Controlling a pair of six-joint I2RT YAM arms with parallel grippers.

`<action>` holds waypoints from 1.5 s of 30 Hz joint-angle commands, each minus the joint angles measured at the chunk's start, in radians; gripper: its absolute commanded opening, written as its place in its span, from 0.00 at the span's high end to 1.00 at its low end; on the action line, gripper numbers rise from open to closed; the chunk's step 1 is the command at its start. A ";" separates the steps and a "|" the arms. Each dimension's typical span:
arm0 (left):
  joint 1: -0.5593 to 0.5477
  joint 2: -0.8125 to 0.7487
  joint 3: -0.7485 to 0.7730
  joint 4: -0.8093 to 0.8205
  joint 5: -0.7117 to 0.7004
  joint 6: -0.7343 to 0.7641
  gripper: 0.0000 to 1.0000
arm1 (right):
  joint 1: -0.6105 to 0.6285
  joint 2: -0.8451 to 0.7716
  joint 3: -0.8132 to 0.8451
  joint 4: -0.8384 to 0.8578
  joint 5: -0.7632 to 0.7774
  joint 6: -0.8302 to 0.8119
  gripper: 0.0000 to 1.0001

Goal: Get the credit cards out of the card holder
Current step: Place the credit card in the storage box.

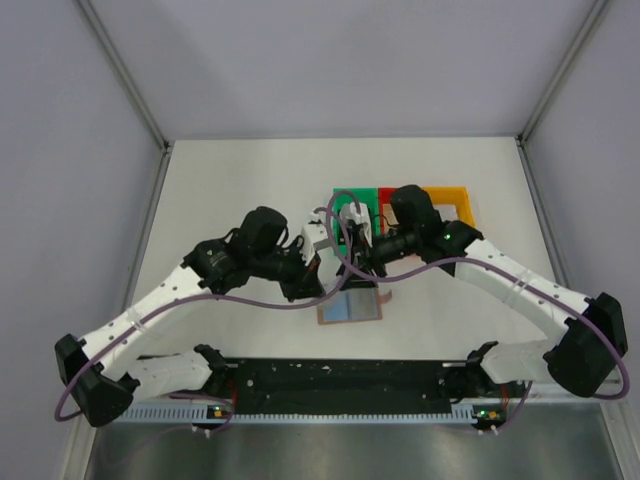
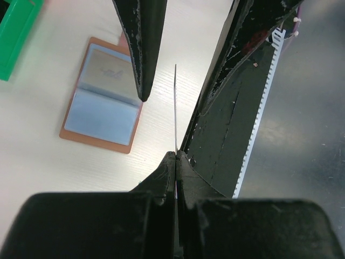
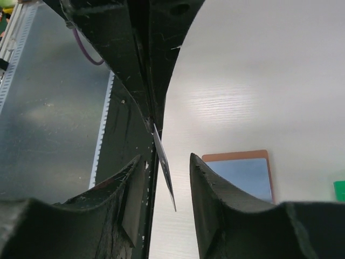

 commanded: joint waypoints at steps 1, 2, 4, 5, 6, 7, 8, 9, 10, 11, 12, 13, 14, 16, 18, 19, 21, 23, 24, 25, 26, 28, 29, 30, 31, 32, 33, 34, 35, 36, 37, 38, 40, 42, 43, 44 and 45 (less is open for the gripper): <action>-0.017 0.014 0.033 0.008 0.024 0.027 1.00 | 0.016 0.014 0.064 0.016 -0.073 -0.037 0.63; -0.017 0.016 0.033 0.008 0.022 0.030 1.00 | 0.016 0.019 0.065 0.016 -0.081 -0.036 0.67; -0.018 0.017 0.037 0.008 0.019 0.030 1.00 | 0.019 0.028 0.068 0.014 -0.089 -0.033 0.73; -0.020 0.016 0.039 0.008 0.015 0.028 1.00 | 0.017 0.036 0.068 0.011 -0.095 -0.034 0.79; -0.020 0.014 0.039 0.008 0.010 0.028 1.00 | 0.017 0.039 0.065 0.008 -0.109 -0.039 0.83; -0.021 0.008 0.037 0.009 0.010 0.031 1.00 | 0.017 0.043 0.064 0.008 -0.115 -0.039 0.87; -0.021 0.006 0.034 0.015 0.009 0.031 1.00 | 0.017 0.046 0.062 0.002 -0.116 -0.039 0.91; -0.021 0.002 0.033 0.020 0.009 0.031 1.00 | 0.017 0.049 0.061 -0.006 -0.119 -0.042 0.95; -0.021 -0.001 0.028 0.025 0.009 0.031 1.00 | 0.017 0.053 0.061 -0.018 -0.124 -0.047 1.00; -0.021 -0.004 0.030 0.025 0.009 0.033 1.00 | 0.019 0.053 0.062 -0.026 -0.129 -0.053 1.00; -0.021 -0.007 0.028 0.025 0.005 0.034 1.00 | 0.017 0.050 0.062 -0.035 -0.130 -0.059 1.00; -0.020 -0.010 0.027 0.025 -0.004 0.033 1.00 | 0.017 0.045 0.064 -0.041 -0.127 -0.065 1.00; -0.021 -0.014 0.022 0.025 -0.019 0.031 0.93 | 0.014 0.037 0.062 -0.046 -0.121 -0.067 1.00; -0.018 -0.032 0.011 0.025 -0.069 0.021 0.72 | -0.005 0.025 0.062 -0.055 -0.097 -0.060 1.00; -0.018 -0.073 0.005 0.022 -0.170 -0.011 0.47 | -0.062 0.017 0.064 -0.082 -0.054 -0.041 1.00; -0.018 -0.098 -0.007 0.028 -0.226 -0.022 0.42 | -0.090 0.013 0.064 -0.092 -0.043 -0.031 1.00; -0.012 -0.165 -0.036 0.063 -0.332 -0.057 0.30 | -0.151 0.000 0.062 -0.124 0.001 -0.014 1.00; -0.001 -0.249 -0.074 0.097 -0.430 -0.083 0.25 | -0.225 -0.022 0.062 -0.168 0.075 -0.013 1.00; 0.005 -0.285 -0.091 0.115 -0.477 -0.094 0.23 | -0.260 -0.032 0.062 -0.193 0.101 -0.017 1.00; 0.017 -0.325 -0.113 0.133 -0.517 -0.107 0.22 | -0.301 -0.042 0.064 -0.207 0.120 -0.017 1.00; 0.026 -0.358 -0.130 0.147 -0.553 -0.111 0.21 | -0.337 -0.053 0.067 -0.216 0.137 -0.017 1.00; 0.037 -0.417 -0.165 0.160 -0.642 -0.105 0.19 | -0.427 -0.075 0.076 -0.228 0.163 -0.014 1.00; 0.042 -0.435 -0.176 0.160 -0.672 -0.101 0.19 | -0.465 -0.076 0.084 -0.231 0.181 0.001 1.00; 0.045 -0.455 -0.185 0.155 -0.695 -0.096 0.17 | -0.513 -0.073 0.097 -0.237 0.202 0.018 1.00; 0.051 -0.468 -0.194 0.157 -0.712 -0.096 0.17 | -0.553 -0.069 0.110 -0.240 0.218 0.031 1.00; 0.052 -0.484 -0.206 0.161 -0.731 -0.100 0.17 | -0.605 -0.063 0.125 -0.245 0.236 0.056 1.00; 0.054 -0.495 -0.225 0.172 -0.745 -0.113 0.17 | -0.639 -0.052 0.140 -0.251 0.271 0.071 1.00; 0.054 -0.501 -0.239 0.181 -0.758 -0.119 0.16 | -0.662 -0.046 0.160 -0.260 0.323 0.081 1.00; 0.056 -0.509 -0.248 0.189 -0.765 -0.125 0.16 | -0.685 -0.038 0.177 -0.268 0.365 0.088 1.00; 0.059 -0.512 -0.256 0.189 -0.768 -0.127 0.16 | -0.702 -0.035 0.185 -0.270 0.412 0.090 1.00; 0.057 -0.515 -0.260 0.186 -0.772 -0.127 0.16 | -0.704 -0.033 0.194 -0.276 0.478 0.079 1.00; 0.059 -0.521 -0.265 0.184 -0.778 -0.130 0.16 | -0.708 -0.033 0.199 -0.277 0.549 0.066 1.00; 0.059 -0.527 -0.276 0.190 -0.798 -0.130 0.16 | -0.711 -0.030 0.202 -0.274 0.610 0.032 1.00; 0.060 -0.535 -0.283 0.195 -0.817 -0.136 0.16 | -0.766 -0.009 0.211 -0.274 0.637 0.019 1.00; 0.059 -0.541 -0.285 0.192 -0.827 -0.137 0.16 | -0.785 0.003 0.216 -0.276 0.609 0.013 1.00; 0.059 -0.544 -0.286 0.195 -0.837 -0.139 0.16 | -0.808 0.019 0.222 -0.274 0.564 0.006 1.00; 0.057 -0.550 -0.292 0.198 -0.840 -0.142 0.16 | -0.831 0.036 0.231 -0.274 0.531 0.006 1.00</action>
